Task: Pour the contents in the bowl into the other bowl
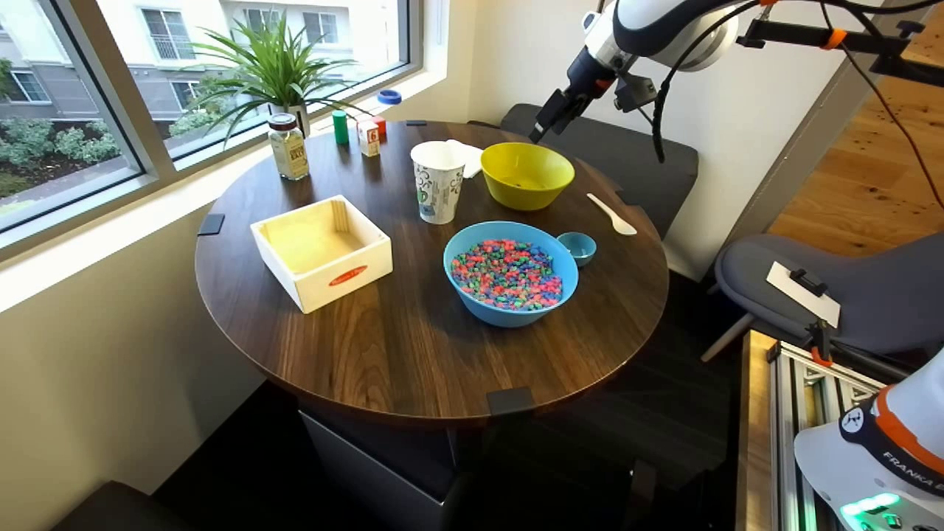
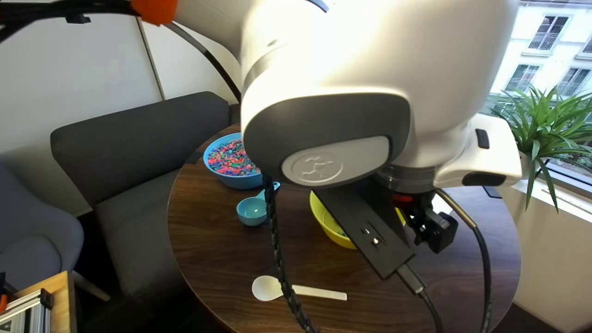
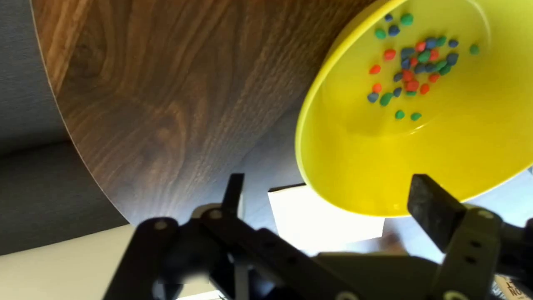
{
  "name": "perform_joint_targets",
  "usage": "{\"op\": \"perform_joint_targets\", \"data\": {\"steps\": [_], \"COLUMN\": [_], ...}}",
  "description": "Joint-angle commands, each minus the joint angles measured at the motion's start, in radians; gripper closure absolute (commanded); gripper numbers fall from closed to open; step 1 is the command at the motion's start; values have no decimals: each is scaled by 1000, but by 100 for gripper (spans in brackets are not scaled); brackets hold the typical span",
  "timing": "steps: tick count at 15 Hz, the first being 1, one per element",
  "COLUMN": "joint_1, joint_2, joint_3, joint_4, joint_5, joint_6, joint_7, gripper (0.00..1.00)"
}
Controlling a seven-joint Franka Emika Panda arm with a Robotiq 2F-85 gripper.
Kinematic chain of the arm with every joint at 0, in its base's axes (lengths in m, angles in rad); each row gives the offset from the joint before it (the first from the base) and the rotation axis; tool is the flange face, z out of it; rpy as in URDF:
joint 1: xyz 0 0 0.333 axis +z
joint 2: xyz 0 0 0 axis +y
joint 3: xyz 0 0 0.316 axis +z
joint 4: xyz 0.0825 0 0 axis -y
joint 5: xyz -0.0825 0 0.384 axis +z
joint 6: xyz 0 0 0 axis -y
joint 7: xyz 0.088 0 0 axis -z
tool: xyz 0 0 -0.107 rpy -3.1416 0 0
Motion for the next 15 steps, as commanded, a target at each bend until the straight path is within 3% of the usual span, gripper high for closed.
{"op": "perform_joint_targets", "data": {"steps": [1, 7, 9, 10, 12, 15], "joint_1": [-38, -67, -74, -78, -82, -88], "joint_2": [45, 87, 100, 108, 119, 133], "joint_3": [31, 60, 70, 74, 81, 89], "joint_4": [43, 65, 75, 83, 94, 105], "joint_5": [73, 99, 107, 108, 103, 95], "joint_6": [-43, -44, -41, -41, -35, -30], "joint_7": [-91, -138, -148, -152, -152, -150], "gripper": [0, 1, 12, 32, 36, 61]}}
